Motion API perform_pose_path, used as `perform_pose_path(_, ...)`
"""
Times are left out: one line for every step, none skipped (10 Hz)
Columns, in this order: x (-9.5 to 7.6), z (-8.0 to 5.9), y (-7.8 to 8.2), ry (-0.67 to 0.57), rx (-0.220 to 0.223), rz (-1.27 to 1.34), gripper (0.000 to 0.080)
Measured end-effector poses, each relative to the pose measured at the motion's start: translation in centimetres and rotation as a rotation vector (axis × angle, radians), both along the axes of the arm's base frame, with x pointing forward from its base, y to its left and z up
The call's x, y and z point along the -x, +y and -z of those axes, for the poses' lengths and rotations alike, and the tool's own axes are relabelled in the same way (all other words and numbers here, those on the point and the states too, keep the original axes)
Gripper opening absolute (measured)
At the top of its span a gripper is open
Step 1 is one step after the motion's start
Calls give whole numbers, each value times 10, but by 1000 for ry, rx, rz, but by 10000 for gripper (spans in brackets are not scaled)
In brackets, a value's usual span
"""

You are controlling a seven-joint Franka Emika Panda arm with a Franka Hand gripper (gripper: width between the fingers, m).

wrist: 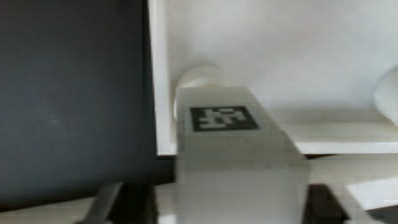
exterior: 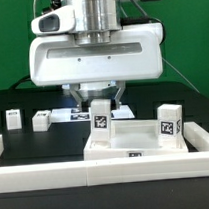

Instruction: Assemble square table

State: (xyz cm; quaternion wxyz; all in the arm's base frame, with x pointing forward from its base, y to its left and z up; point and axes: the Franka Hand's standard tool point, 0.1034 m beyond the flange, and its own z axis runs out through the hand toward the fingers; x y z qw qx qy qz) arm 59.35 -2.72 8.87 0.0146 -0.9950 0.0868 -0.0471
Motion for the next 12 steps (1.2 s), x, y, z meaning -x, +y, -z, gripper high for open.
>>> perform_pose_path(0, 0, 0, 0, 0, 0, 290)
perform_pose_path(0, 0, 0, 0, -2, 18, 290)
perform_pose_path(0, 0, 0, 0, -4, 32, 290)
perform_pose_path(0, 0, 0, 1, -4, 34, 290)
perform_pose_path(0, 0, 0, 1, -7, 64, 290)
perform_pose_path(0, 0, 0, 3, -18, 157, 290)
perform_pose_path(0, 0, 0, 3, -26, 232, 290)
perform_pose_path(0, 1, 1, 0, -40, 332, 290)
perform_pose_path(0, 1, 2, 2, -53, 437, 290)
perform_pose_path(0, 1, 2, 2, -63, 534, 290)
perform_pose_path(0, 1, 3, -1, -69, 596, 290)
perform_pose_path(-1, 2, 6, 1, -89, 725, 290)
